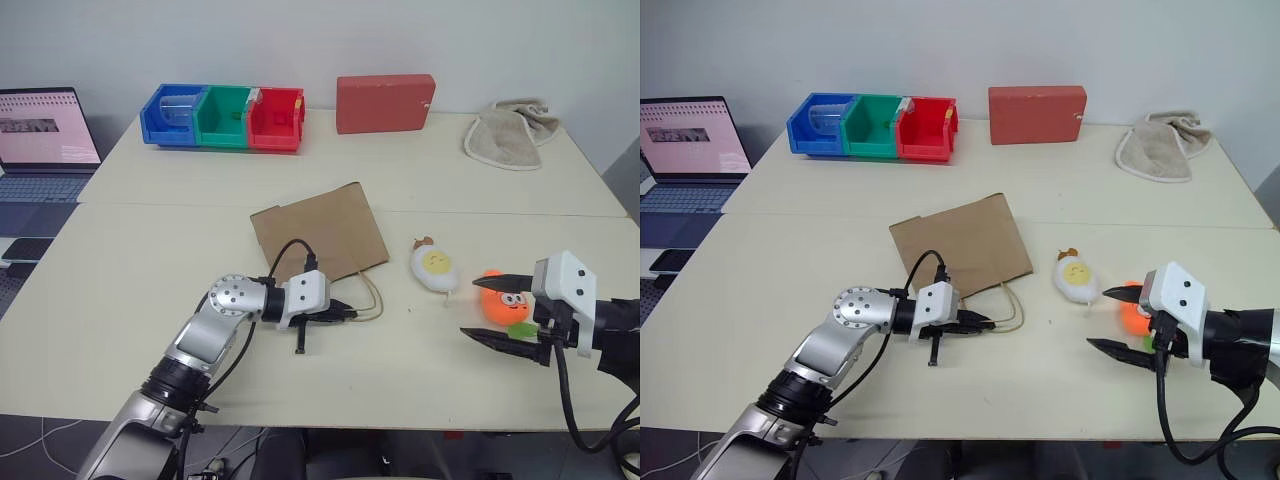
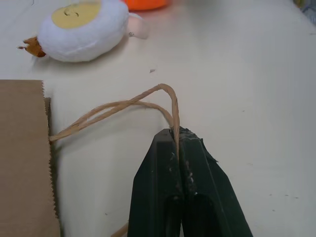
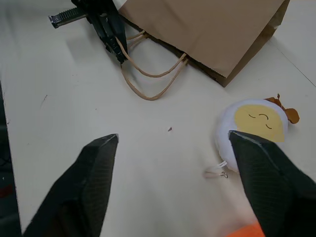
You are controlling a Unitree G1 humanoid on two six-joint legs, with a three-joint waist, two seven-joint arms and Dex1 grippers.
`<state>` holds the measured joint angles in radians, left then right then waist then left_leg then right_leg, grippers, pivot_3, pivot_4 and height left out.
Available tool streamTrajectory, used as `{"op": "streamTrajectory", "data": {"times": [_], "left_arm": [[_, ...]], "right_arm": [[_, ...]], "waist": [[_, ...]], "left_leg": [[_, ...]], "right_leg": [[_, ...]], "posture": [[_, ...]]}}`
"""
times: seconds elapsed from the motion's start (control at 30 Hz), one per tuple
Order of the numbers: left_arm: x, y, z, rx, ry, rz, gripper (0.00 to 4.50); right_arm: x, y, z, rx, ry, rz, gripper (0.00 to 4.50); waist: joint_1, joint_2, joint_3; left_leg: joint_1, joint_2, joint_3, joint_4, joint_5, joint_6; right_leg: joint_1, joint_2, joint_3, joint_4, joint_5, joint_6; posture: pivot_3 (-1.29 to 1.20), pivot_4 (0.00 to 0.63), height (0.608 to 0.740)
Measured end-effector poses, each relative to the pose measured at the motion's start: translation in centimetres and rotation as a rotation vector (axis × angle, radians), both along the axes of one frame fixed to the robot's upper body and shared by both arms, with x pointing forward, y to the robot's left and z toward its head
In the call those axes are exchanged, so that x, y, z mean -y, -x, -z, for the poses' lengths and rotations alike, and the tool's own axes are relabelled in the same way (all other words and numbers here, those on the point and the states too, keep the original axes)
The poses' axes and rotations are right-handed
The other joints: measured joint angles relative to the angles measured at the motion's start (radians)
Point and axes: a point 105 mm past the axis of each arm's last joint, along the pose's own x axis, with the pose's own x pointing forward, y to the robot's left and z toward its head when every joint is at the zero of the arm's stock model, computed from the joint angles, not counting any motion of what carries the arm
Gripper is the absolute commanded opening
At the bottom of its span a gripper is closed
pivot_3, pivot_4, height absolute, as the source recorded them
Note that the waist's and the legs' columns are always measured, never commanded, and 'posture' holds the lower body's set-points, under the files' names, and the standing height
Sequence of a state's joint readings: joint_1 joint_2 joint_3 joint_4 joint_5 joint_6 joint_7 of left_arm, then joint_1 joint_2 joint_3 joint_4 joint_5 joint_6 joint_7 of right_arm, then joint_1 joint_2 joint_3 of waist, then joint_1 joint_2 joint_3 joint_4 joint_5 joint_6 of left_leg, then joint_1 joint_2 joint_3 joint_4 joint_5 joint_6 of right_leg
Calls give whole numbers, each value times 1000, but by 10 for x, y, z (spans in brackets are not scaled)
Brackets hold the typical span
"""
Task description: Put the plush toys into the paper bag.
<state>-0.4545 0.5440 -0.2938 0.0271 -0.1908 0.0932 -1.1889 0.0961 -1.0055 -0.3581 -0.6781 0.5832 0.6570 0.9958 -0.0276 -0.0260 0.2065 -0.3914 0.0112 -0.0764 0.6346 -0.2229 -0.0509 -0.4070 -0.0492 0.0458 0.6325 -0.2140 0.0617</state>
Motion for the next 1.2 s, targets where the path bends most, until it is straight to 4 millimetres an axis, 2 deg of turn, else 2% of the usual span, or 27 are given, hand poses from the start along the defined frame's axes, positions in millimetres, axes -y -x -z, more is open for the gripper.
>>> {"op": "streamTrajectory", "data": {"times": [0.17, 0.23, 0.37, 0.47, 0.63, 0.73, 0.83, 1.0, 1.2], "left_arm": [[-10, -12, -50, 1, 119, -53, 0], [-14, -12, -67, -37, 176, -64, 0], [-13, -8, -82, -82, 224, -52, 0], [-13, -9, -83, -121, 237, -64, 0], [-12, -9, -85, -136, 243, -68, 0], [-12, -10, -85, -144, 243, -76, 0], [-12, -12, -86, -138, 245, -89, 0], [-12, -12, -88, -137, 247, -93, 0], [-12, -15, -95, -143, 268, -108, 0]], "right_arm": [[-26, 4, 8, -16, -79, -50, 810], [-44, 1, 12, -6, -152, -60, 39], [-76, -10, 19, 32, -212, -74, 15], [-94, -31, 21, 97, -227, -57, 15], [-136, -68, 46, 174, -239, -8, 15], [-149, -78, 58, 205, -218, -3, 15], [-158, -90, 62, 257, -222, 28, 15], [-167, -102, 66, 303, -227, 70, 15], [-168, -112, 75, 355, -183, 128, 15]], "waist": [[-4, 0, 0], [-7, 0, 0], [-5, 0, 0], [-5, -1, -1], [-6, -1, -1], [-3, -2, -1], [-4, -2, -1], [-5, -2, -1], [-6, -2, -1]], "left_leg": [[-1, 0, -1, 1, 0, 0], [-1, 1, -1, 1, 0, 0], [-1, 0, -2, 1, 0, 0], [-1, 1, -2, 1, 0, 0], [-3, 2, -4, 1, 0, 0], [-6, 2, -5, 1, 0, 0], [-6, 2, -5, 1, 0, 0], [-5, 3, -5, 2, 0, 0], [-6, 4, -5, 2, 0, 0]], "right_leg": [[0, 0, 0, -1, 1, 1], [0, 1, -1, -1, 1, 1], [0, 1, 0, -1, 0, 1], [0, 2, 0, -1, 1, 1], [-3, 4, 0, 1, 2, 2], [-6, 5, -1, 3, 2, 2], [-8, 5, 0, 7, 1, 2], [-9, 7, -1, 12, 0, 0], [-12, 8, 0, 13, 0, -1]], "posture": [[0, 150, 740], [0, 150, 740], [0, 150, 740], [0, 150, 740], [0, 150, 740], [0, 150, 740], [0, 150, 740], [0, 150, 740], [0, 150, 740]]}}
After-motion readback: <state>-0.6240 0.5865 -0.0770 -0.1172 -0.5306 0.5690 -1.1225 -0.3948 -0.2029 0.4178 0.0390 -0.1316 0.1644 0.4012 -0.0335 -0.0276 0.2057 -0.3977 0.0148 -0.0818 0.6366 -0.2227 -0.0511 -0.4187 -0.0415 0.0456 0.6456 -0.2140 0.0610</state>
